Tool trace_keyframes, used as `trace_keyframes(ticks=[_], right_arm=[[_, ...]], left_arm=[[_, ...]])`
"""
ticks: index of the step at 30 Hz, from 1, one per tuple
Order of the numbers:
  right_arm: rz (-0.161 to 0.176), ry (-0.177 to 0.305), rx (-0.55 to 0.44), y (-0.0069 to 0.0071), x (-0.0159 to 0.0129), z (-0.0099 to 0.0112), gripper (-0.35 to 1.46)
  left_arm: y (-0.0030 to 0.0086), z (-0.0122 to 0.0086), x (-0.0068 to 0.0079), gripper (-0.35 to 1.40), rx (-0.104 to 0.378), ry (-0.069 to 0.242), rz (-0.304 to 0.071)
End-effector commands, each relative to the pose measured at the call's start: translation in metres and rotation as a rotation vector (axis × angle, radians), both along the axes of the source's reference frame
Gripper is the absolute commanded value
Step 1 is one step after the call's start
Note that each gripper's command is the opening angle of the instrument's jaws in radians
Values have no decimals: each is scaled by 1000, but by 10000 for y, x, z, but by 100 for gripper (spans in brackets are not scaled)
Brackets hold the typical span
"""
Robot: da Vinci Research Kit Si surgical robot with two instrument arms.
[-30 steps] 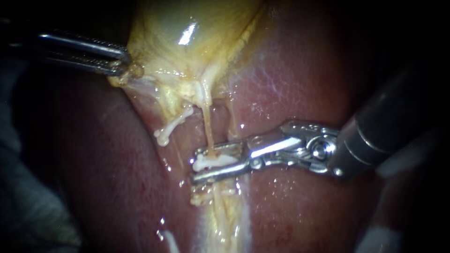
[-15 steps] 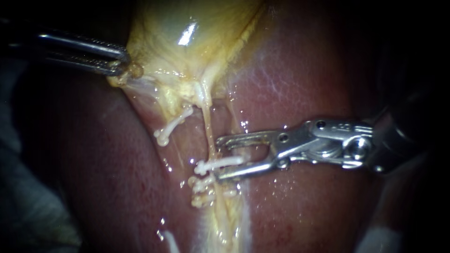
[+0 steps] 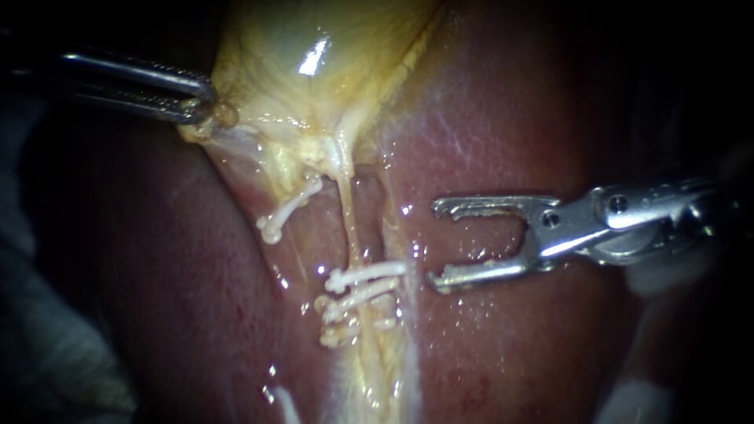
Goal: Going back second clip right tube
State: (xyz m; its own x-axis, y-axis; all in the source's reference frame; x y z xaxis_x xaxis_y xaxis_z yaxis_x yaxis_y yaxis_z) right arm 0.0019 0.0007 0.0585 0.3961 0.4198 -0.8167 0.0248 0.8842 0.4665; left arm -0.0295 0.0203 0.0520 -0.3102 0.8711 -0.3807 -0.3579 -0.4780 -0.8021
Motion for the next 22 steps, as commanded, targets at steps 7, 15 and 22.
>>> trace_keyframes(ticks=[7, 15, 22], right_arm=[[-12, 8, -18, -1, -4, -2, 50], [-15, 10, -17, -1, -4, -3, 50], [-15, 9, -17, 0, -4, -4, 50]], left_arm=[[4, 34, -15, -35, -13, 7, -7], [-6, 59, -38, -35, -12, 16, 14], [-6, 57, -36, -35, -10, 17, 17]])
